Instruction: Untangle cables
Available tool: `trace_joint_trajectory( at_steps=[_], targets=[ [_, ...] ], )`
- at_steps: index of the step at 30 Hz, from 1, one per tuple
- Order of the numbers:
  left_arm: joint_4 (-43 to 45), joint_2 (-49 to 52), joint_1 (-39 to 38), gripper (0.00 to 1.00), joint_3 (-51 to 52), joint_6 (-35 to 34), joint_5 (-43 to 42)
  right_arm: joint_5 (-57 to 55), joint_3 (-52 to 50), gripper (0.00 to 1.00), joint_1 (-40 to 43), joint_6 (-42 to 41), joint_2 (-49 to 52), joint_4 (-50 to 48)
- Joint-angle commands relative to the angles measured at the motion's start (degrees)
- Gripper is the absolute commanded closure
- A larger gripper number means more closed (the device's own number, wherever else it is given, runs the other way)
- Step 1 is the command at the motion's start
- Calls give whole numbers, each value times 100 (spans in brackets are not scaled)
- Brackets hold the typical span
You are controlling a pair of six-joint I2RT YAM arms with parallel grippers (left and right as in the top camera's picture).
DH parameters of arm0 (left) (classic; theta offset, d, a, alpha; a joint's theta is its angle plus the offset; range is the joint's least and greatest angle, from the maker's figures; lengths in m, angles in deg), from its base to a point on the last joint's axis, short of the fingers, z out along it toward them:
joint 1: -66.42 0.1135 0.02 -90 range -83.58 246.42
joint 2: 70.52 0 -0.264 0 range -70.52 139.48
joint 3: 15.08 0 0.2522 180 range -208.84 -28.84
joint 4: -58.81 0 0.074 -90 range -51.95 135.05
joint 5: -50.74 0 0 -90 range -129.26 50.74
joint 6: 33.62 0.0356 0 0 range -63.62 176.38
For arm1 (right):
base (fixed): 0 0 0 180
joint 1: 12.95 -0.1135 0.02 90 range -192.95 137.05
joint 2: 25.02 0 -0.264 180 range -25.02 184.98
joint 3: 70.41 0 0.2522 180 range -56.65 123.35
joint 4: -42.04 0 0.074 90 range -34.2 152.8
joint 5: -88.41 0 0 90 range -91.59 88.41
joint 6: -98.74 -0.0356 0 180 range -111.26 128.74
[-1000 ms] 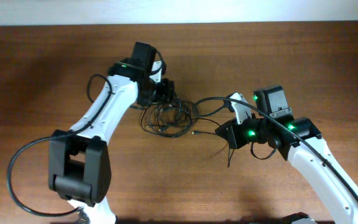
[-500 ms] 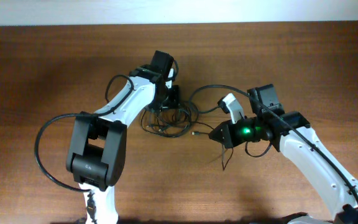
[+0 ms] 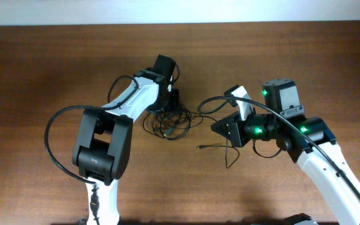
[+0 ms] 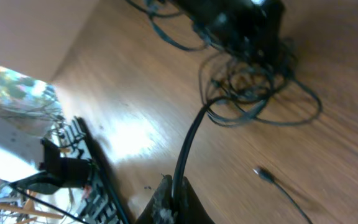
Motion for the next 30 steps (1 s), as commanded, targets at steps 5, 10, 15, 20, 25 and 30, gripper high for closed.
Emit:
trace_joint_trajectory(
  at_steps=[5, 10, 15, 20, 25, 30],
  targets=[
    [-4, 131, 13, 84, -37, -33, -197, -778, -28, 96, 31, 79, 866, 245],
    [-2, 131, 15, 87, -39, 304, -708, -776, -28, 96, 31, 70, 1803, 227],
    [13, 131, 22, 91, -39, 645, -988, -778, -28, 96, 33, 70, 2564, -63],
    [-57, 131, 291, 92, -39, 743, -1169, -1220, 352, 95, 37, -94, 2577, -302],
    [-227, 131, 503, 91, -37, 793, -1309, -1231, 1095, 96, 37, -92, 2573, 245],
    [-396, 131, 511, 91, -37, 1095, -1283, -1351, 1259, 96, 39, -94, 2573, 564]
  ],
)
